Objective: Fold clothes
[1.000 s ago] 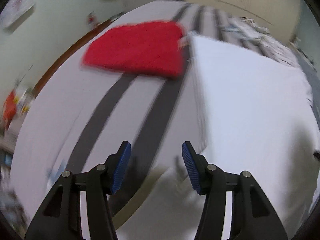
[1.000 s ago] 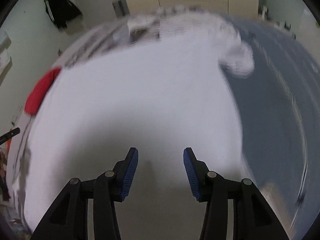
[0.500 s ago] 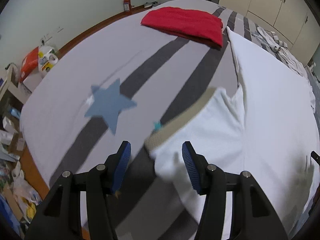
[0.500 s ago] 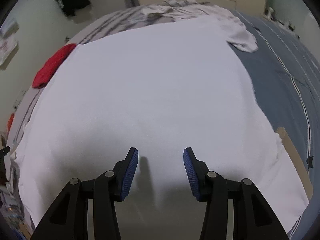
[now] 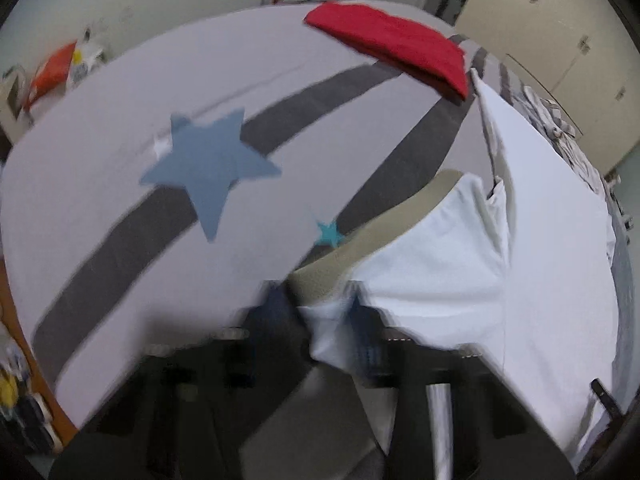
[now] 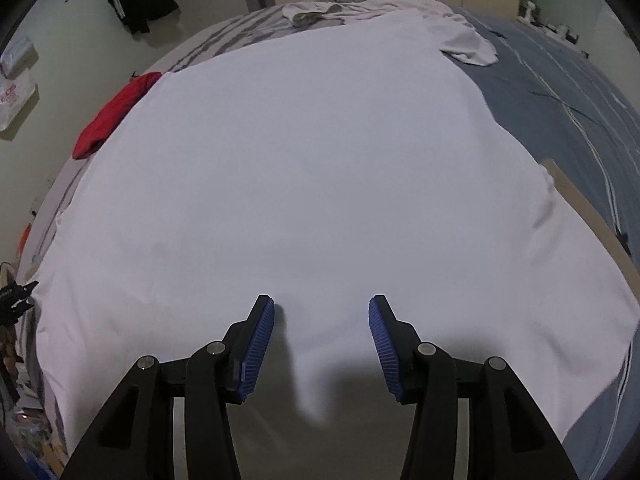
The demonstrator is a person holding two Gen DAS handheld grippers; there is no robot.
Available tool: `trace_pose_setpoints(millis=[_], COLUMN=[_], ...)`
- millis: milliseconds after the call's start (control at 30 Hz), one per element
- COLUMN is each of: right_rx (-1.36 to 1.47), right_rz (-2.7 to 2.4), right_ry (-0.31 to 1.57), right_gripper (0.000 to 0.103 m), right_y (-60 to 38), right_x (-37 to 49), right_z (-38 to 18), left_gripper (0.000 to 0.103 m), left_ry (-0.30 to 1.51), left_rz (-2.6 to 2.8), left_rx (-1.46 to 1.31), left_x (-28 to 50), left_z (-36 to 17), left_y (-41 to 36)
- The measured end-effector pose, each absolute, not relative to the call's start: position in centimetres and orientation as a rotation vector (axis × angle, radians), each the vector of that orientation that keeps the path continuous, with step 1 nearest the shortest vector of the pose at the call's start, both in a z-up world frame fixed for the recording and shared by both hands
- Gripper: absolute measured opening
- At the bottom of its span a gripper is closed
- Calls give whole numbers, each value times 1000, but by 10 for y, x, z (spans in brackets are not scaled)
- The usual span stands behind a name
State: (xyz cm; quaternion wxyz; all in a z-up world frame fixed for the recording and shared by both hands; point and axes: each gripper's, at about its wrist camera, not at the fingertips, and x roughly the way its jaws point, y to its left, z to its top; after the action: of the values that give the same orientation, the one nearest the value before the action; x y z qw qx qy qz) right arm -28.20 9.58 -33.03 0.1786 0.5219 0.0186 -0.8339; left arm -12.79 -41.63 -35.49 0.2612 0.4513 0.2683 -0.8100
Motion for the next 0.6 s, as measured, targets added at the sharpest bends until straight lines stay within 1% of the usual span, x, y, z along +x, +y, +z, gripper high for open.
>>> trace_pose_setpoints(millis=[100,167,267,333,467,600], right_rx=[1476,1473,1470,1497,1514,1507], right_rz=[-2377,-2390,-2403,-2395,-2392,-2410], right_ry=[40,34,46,62,90,52], right_gripper=[46,46,46,46,46,46], right_y=[98,100,102,101,102,104], right_x=[-279,-278,-280,-283,-288,-292], right_z=[-327,-323,-321,-327,-332,-327], left_gripper=[6,6,7,7,7,7], left_ry=[754,723,655,655,660,643], left_rz=[-2213,-2264,-2277,-2245,-2264,-2302], left_rx=[1152,1112,1188,1262,1191,1147], left_x=[-123,-122,-127,-131,-131,-134], left_z=[-336,-316,-317,-331,-317,-294], left_y=[-422,-417,-410,-413,-410,-390])
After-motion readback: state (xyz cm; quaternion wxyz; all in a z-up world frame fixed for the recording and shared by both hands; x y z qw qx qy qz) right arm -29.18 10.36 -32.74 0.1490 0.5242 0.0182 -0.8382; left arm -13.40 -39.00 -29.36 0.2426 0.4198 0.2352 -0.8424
